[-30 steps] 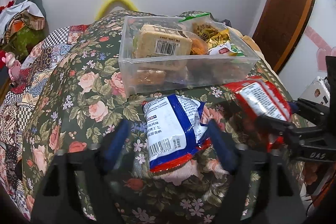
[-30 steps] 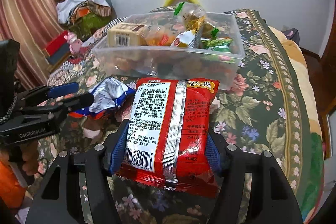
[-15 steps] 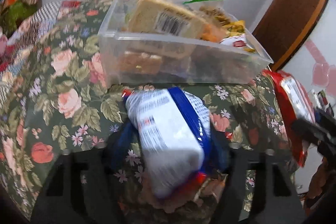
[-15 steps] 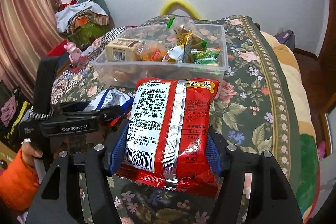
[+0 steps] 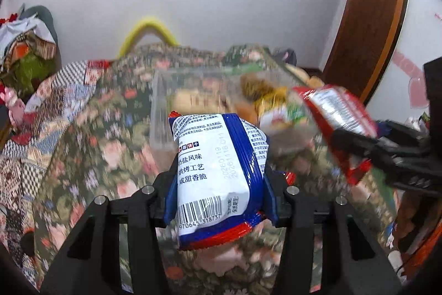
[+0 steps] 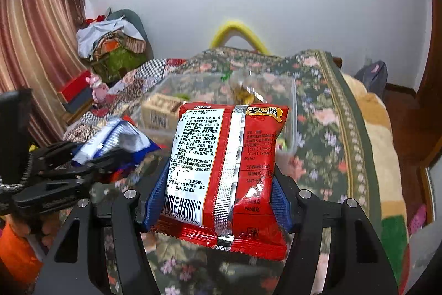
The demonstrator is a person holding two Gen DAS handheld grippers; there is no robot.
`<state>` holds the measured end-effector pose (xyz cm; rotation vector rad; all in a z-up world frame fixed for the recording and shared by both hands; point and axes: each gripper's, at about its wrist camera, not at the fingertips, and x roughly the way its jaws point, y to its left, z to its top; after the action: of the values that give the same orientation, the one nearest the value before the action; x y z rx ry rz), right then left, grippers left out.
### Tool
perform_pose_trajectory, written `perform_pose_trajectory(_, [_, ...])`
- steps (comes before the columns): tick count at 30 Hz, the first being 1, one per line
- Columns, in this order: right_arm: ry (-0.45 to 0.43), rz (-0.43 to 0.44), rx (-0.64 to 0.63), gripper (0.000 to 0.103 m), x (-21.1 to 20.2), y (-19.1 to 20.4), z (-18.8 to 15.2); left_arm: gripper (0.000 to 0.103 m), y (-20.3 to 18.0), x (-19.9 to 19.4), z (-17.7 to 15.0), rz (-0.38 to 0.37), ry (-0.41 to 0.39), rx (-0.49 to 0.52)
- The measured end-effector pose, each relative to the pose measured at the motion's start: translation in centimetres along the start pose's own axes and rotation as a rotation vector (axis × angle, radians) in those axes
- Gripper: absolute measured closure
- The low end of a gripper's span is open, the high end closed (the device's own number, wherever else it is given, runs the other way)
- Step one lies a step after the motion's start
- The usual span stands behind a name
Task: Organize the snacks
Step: 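Carry the blue-white bag and red packet onto the clear box and open both tools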
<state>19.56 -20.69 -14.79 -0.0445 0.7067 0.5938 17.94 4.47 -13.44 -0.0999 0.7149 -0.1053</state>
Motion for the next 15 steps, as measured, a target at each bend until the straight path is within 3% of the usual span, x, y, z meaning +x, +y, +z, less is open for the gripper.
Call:
perform_pose_trajectory(7, [-0.051,-0.017,-0.006,0.041,1.3,-0.2,2.9,0.053,0.4,0.8,4.7,0.002,-0.066,-0.025])
perform_pose_trajectory(15, [-0.051,-0.032,-0.011,0.041,4.2,-0.8,5.4,0.053,0.8,5.6,8.1,0.030,-0.038,-0.031])
